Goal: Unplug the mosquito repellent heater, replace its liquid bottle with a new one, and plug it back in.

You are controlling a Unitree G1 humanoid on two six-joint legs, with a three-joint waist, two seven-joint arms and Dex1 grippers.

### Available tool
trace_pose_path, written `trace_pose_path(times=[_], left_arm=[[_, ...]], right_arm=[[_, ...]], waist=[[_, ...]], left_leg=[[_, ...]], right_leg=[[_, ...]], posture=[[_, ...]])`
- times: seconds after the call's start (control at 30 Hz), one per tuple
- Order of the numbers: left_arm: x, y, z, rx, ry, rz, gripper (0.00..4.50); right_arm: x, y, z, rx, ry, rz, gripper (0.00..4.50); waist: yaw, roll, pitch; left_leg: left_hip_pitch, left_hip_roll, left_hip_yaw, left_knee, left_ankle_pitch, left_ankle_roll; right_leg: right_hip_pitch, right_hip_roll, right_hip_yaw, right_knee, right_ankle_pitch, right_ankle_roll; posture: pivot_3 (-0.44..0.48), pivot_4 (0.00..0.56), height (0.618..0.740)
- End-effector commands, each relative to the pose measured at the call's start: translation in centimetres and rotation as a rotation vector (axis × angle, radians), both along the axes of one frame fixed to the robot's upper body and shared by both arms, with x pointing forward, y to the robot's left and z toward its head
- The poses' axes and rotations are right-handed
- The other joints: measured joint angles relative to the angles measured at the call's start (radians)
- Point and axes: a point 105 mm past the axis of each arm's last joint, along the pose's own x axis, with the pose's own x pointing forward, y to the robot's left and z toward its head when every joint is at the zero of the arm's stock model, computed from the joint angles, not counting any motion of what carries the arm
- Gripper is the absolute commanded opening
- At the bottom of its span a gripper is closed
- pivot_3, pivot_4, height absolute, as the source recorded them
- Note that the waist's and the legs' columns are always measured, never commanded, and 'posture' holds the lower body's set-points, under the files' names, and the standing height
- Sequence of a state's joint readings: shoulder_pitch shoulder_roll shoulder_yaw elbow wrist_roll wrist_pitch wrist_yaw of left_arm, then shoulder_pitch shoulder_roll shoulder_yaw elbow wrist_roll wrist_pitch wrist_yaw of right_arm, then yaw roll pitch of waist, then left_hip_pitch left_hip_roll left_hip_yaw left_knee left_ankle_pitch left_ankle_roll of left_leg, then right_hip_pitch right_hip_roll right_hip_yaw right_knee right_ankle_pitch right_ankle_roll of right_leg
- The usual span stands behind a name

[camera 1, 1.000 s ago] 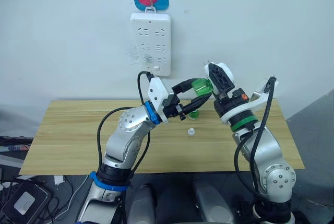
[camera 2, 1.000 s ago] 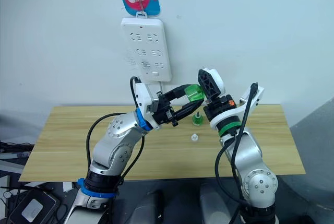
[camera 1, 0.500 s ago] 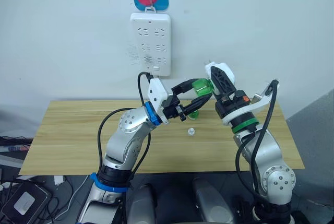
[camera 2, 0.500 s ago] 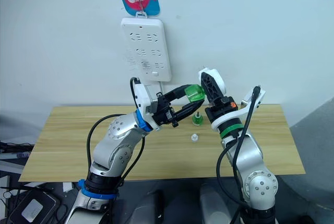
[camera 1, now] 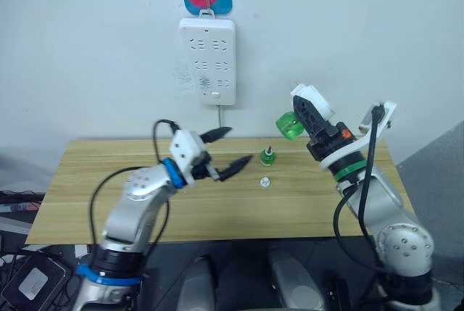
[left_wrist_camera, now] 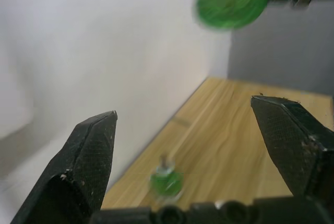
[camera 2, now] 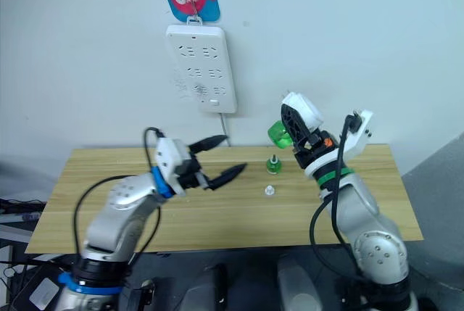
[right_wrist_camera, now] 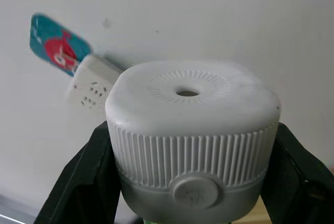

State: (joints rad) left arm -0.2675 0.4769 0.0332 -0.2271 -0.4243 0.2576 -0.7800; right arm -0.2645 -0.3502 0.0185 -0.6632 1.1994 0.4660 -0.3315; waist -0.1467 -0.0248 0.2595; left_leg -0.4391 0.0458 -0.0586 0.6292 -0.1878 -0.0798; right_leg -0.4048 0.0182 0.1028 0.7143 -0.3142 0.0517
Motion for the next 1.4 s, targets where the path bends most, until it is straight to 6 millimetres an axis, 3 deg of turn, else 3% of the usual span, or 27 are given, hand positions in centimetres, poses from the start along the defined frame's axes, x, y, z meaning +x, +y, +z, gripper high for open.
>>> trace_pose_path(times=[0.03,0.13,0.23,0.47,0.83,1.07,1.33,1.4], left_arm=[[1.0,2.5,2.1,0.002,-0.038,0.046,4.5],[2.6,4.6,3.6,0.009,-0.037,0.093,4.5],[3.9,5.5,4.7,0.012,-0.021,0.089,4.5],[6.3,5.1,6.0,0.005,-0.003,0.034,4.5],[8.7,3.7,7.8,-0.035,-0.03,0.004,4.5],[9.0,2.8,8.1,-0.034,-0.036,-0.041,4.5],[7.6,1.2,8.8,-0.023,-0.025,-0.178,4.5],[7.5,1.0,8.9,-0.028,-0.022,-0.188,4.1]], right_arm=[[-0.6,0.2,1.5,-0.111,-0.115,0.008,2.98],[-0.6,0.4,2.1,-0.163,-0.146,0.023,2.98],[-1.0,0.9,2.5,-0.207,-0.171,0.063,2.98],[-2.3,2.3,2.3,-0.399,-0.236,0.176,2.98],[-2.9,3.1,2.3,-0.43,-0.256,0.207,2.98],[-3.1,3.1,2.3,-0.427,-0.255,0.209,2.98],[-3.9,3.5,1.6,-0.427,-0.251,0.27,2.98],[-3.9,3.6,1.5,-0.423,-0.25,0.28,2.98]], waist=[[0.002,0.0,0.0],[0.007,0.0,0.0],[0.007,0.0,0.0],[0.007,0.0,0.0],[0.005,-0.001,0.0],[0.007,-0.001,0.0],[0.004,-0.001,0.0],[0.004,-0.001,0.0]], left_leg=[[0.0,0.0,0.0,0.0,0.0,0.0],[-0.001,0.0,-0.001,0.0,0.0,0.0],[-0.001,-0.001,0.0,0.0,0.0,0.0],[-0.002,-0.001,-0.001,0.0,0.0,0.0],[-0.002,-0.001,-0.002,0.0,0.0,0.0],[-0.003,-0.001,-0.003,0.001,0.0,0.0],[-0.004,-0.001,-0.004,0.0,0.0,0.0],[-0.004,-0.001,-0.005,0.0,0.0,0.0]], right_leg=[[0.0,0.0,-0.001,0.0,0.0,0.0],[0.0,0.0,-0.001,0.0,0.0,0.0],[0.0,-0.001,-0.001,-0.001,0.0,0.0],[0.0,-0.001,-0.003,0.0,0.0,0.0],[0.0,-0.001,-0.003,0.0,0.0,0.0],[0.0,-0.001,-0.004,0.001,0.0,0.0],[0.0,-0.001,-0.005,0.0,0.001,0.0],[0.0,-0.001,-0.006,0.0,0.001,0.0]], posture=[[-0.197,0.205,0.723],[-0.192,0.207,0.723],[-0.194,0.211,0.723],[-0.21,0.223,0.723],[-0.226,0.232,0.723],[-0.234,0.233,0.723],[-0.234,0.234,0.723],[-0.234,0.234,0.723]])
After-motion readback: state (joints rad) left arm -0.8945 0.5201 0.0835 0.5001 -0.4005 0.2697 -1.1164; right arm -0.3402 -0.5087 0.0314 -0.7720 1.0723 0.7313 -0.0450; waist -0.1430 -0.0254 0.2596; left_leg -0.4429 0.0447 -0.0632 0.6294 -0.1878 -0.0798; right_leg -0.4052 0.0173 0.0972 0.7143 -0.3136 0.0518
